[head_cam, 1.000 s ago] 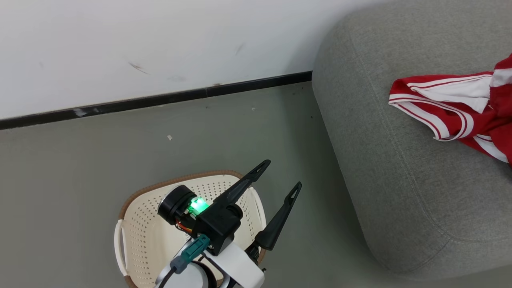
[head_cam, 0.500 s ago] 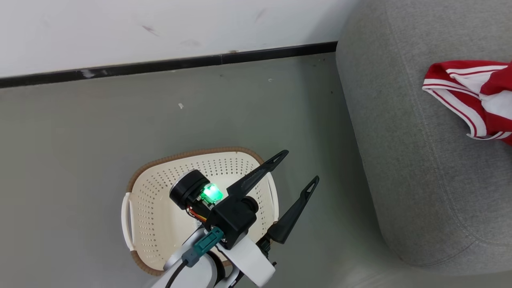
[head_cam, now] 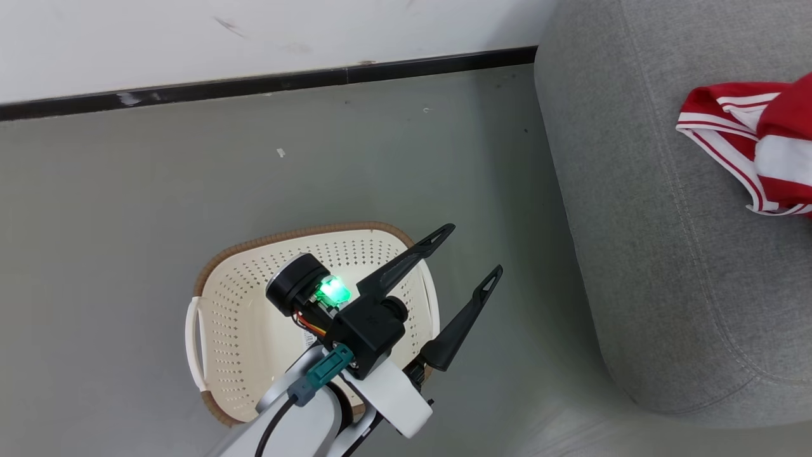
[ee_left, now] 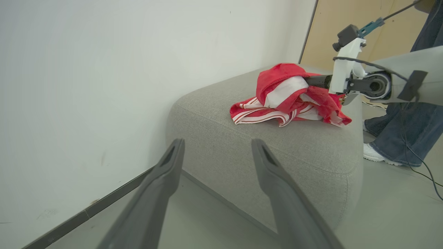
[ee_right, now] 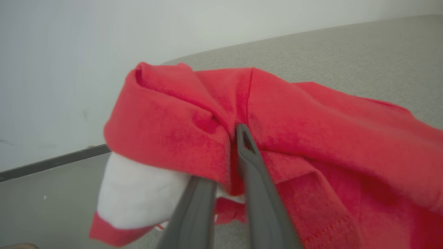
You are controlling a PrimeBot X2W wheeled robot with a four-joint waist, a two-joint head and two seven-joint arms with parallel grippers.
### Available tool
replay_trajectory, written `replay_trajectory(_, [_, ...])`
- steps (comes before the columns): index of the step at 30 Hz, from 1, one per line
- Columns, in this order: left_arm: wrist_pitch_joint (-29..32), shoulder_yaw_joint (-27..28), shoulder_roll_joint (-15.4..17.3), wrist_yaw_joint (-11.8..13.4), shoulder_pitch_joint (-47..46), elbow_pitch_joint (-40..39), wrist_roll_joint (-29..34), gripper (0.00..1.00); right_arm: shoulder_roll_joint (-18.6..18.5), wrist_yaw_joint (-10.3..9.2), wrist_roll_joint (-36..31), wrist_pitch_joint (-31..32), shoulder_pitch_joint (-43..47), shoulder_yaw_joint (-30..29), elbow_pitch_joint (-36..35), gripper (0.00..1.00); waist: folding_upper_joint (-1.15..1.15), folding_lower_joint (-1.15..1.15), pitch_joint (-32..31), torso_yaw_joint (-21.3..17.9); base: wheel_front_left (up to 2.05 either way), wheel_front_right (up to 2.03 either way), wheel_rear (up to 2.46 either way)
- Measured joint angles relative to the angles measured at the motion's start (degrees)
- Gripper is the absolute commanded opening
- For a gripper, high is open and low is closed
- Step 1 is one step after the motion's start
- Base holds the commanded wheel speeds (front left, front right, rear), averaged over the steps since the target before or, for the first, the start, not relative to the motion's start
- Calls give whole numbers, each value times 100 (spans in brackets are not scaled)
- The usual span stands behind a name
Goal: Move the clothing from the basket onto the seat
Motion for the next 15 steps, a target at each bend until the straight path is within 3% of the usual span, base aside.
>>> replay_trajectory(15, [-100, 104, 3, -44, -2, 359, -208, 100, 137, 0, -10, -60, 314, 190, -445, 100, 0, 0, -220, -334, 0, 0, 0])
